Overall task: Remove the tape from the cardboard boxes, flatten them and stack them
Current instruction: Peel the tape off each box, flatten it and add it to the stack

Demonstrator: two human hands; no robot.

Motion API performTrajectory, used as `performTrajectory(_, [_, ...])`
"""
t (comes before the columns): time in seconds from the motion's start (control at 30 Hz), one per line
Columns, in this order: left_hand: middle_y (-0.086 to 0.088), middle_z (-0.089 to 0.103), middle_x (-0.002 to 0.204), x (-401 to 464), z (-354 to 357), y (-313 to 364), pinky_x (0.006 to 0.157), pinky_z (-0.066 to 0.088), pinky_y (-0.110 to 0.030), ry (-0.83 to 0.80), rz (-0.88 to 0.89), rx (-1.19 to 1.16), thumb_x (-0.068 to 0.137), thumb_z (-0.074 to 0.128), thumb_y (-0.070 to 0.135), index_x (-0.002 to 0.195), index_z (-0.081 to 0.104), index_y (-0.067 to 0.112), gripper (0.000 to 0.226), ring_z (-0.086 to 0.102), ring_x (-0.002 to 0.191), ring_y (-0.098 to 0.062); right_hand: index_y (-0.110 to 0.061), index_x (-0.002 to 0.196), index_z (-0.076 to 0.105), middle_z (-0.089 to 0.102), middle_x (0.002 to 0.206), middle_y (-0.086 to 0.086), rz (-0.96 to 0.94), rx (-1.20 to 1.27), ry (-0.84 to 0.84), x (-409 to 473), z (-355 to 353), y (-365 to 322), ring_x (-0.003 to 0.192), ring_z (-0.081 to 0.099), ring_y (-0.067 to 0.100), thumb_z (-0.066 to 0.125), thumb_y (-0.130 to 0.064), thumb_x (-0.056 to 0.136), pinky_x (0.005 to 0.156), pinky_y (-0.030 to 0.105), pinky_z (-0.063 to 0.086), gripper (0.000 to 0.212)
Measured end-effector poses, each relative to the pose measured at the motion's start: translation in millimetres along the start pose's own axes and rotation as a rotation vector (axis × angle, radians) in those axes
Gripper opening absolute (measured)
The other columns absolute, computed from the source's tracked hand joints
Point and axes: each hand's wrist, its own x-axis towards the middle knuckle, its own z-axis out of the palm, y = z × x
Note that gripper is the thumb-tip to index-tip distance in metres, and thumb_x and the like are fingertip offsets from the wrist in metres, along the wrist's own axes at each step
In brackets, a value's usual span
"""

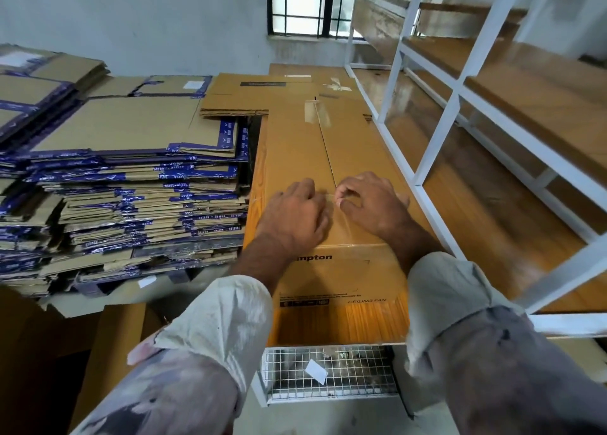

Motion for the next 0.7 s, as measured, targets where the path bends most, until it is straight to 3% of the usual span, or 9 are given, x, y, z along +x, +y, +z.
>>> performTrajectory(0.1, [-0.005, 0.059, 0.117, -24.4, -1.7, 12.5, 0.089, 0.049, -0.039, 0.016, -0.044, -0.035, 0.097, 0.028, 0.072, 0.120, 0.065, 0.019, 0.069, 0.055, 0.104, -0.019, -0.044, 0.092, 0.060, 0.052, 0.122, -0.012, 0.062, -0.015, 0.019, 0.1, 4.4, -8.9, 0.118, 0.044, 0.019, 0.058, -0.040, 0.093, 0.092, 0.048, 0.030, 0.004])
performTrajectory(0.2, [-0.007, 0.057, 0.137, -46.6, 1.8, 26.8, 0.111, 0.040, -0.047, -0.015, -0.056, 0.000, 0.083, 0.019, 0.090, 0.133, 0.059, 0.018, 0.096, 0.052, 0.127, -0.024, -0.042, 0.097, 0.060, 0.053, 0.125, -0.010, 0.069, -0.028, 0.068, -4.8, 9.2, -10.6, 0.118, 0.045, 0.019, 0.054, -0.037, 0.096, 0.091, 0.046, 0.027, 0.008])
performTrajectory(0.27, [-0.006, 0.051, 0.148, -49.2, 3.1, 28.2, 0.119, 0.031, -0.047, -0.025, -0.078, 0.025, 0.087, 0.023, 0.087, 0.142, 0.052, 0.019, 0.092, 0.044, 0.138, -0.023, -0.041, 0.103, 0.059, 0.054, 0.127, -0.009, 0.053, -0.047, 0.089, -7.4, 11.9, -11.4, 0.119, 0.046, 0.019, 0.051, -0.036, 0.098, 0.091, 0.045, 0.027, 0.011])
performTrajectory(0.5, [0.001, 0.044, 0.151, -40.9, -4.5, 25.8, 0.121, 0.023, -0.042, -0.052, -0.090, -0.057, 0.091, 0.046, 0.076, 0.143, 0.047, 0.027, 0.071, 0.038, 0.141, -0.019, -0.032, 0.100, 0.057, 0.056, 0.106, -0.008, -0.040, -0.129, 0.242, -29.2, 5.5, -28.7, 0.101, 0.054, 0.016, 0.054, -0.018, 0.097, 0.087, 0.041, 0.038, 0.014])
performTrajectory(0.6, [0.002, 0.046, 0.148, -33.3, -7.3, 22.2, 0.122, 0.023, -0.043, -0.065, -0.104, -0.081, 0.090, 0.053, 0.072, 0.138, 0.049, 0.028, 0.065, 0.040, 0.140, -0.019, -0.026, 0.101, 0.059, 0.058, 0.101, -0.006, -0.122, -0.120, 0.290, -67.1, -3.8, -34.0, 0.097, 0.054, 0.015, 0.047, -0.025, 0.097, 0.088, 0.042, 0.045, 0.012])
performTrajectory(0.7, [-0.001, 0.047, 0.145, -33.8, -8.5, 24.8, 0.122, 0.025, -0.045, -0.059, -0.093, -0.100, 0.092, 0.056, 0.065, 0.139, 0.043, 0.034, 0.058, 0.041, 0.139, -0.022, -0.023, 0.105, 0.061, 0.059, 0.099, -0.005, -0.131, -0.132, 0.346, -112.1, -4.8, -38.2, 0.091, 0.049, 0.012, 0.039, -0.029, 0.095, 0.081, 0.036, 0.039, 0.024])
